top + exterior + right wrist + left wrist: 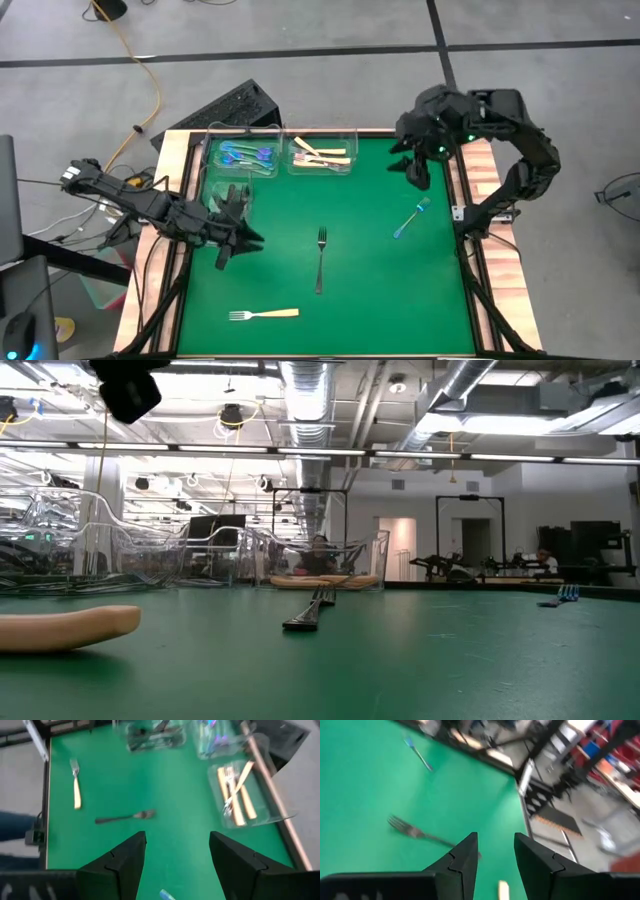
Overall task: Sort silverware by color (type)
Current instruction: Put the black fork into the middle left transparent bin
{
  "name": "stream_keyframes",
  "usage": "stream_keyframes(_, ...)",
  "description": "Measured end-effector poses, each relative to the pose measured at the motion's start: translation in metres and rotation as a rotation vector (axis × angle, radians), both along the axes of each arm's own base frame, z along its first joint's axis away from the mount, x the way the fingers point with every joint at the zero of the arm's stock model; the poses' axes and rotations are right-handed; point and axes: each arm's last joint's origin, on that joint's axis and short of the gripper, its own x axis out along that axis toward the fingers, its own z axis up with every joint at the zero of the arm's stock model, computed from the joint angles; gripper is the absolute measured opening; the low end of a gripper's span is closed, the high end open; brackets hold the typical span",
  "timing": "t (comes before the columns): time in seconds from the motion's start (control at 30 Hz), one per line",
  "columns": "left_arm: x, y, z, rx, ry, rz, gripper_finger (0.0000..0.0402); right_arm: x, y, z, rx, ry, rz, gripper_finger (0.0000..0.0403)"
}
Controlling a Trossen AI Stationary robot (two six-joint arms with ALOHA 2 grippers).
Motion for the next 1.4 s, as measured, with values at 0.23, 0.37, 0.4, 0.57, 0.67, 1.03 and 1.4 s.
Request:
stream_keyframes(0.23, -0.003, -0.018, -0.009, -0.140, 0.130, -0.216, 0.0112, 0.016, 0.015, -0.025, 0.040, 0.113, 0.039, 0.0237)
stream_keyframes(0.37, -0.003, -0.031, -0.016, -0.149, 0.190, -0.246, 0.0112, 0.031, 0.022, -0.048, 0.048, 0.191, 0.059, 0.0237)
stream_keyframes(0.4, -0.002, -0.034, -0.019, -0.144, 0.213, -0.247, 0.0112, 0.035, 0.025, -0.054, 0.045, 0.206, 0.069, 0.0237)
stream_keyframes(0.57, 0.001, -0.047, -0.033, -0.114, 0.306, -0.249, 0.0112, 0.052, 0.039, -0.086, 0.014, 0.269, 0.109, 0.0237)
stream_keyframes(0.67, 0.003, -0.055, -0.041, -0.110, 0.353, -0.254, 0.0112, 0.062, 0.048, -0.106, -0.001, 0.285, 0.152, 0.0237)
stream_keyframes(1.03, 0.004, -0.078, -0.065, -0.070, 0.493, -0.291, 0.0112, 0.101, 0.072, -0.163, -0.121, 0.164, 0.364, 0.0237)
stream_keyframes(1.4, 0.001, -0.084, -0.064, -0.038, 0.426, -0.168, 0.0112, 0.161, 0.055, -0.218, -0.095, 0.129, 0.269, 0.0237)
